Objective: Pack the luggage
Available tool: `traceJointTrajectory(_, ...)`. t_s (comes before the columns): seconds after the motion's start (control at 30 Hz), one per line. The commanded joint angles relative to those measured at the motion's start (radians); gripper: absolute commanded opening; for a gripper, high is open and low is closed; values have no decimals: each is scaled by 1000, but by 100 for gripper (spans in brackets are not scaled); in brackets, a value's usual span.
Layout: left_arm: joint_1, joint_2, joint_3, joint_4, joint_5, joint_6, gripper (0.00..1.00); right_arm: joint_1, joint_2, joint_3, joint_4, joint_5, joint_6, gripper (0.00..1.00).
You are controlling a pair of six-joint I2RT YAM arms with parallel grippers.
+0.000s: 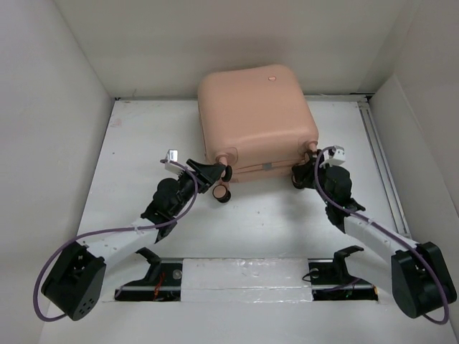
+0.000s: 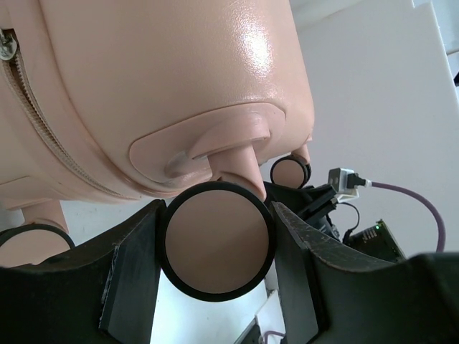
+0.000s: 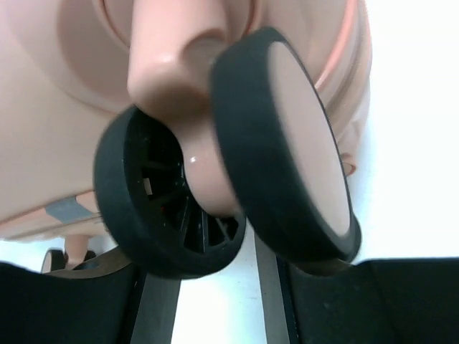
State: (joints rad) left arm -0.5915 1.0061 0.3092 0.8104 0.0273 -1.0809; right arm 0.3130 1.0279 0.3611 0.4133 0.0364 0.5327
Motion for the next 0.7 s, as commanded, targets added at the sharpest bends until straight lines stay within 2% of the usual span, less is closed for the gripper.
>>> traceJointTrajectory(0.0,9,-26,10,194,43,-24,0,-8,50,-14,149,-126,-57,48)
traceJointTrajectory(0.23,9,25,1,234,74,-43,0,11,129,-14,277,-115,-57,49)
traceJointTrajectory(0.43,9,14,1,234,74,-43,0,11,129,9,277,17,-76,47)
traceJointTrajectory(0.67,9,-4,1,202,74,-34,0,20,83,10,199,129,-66,47)
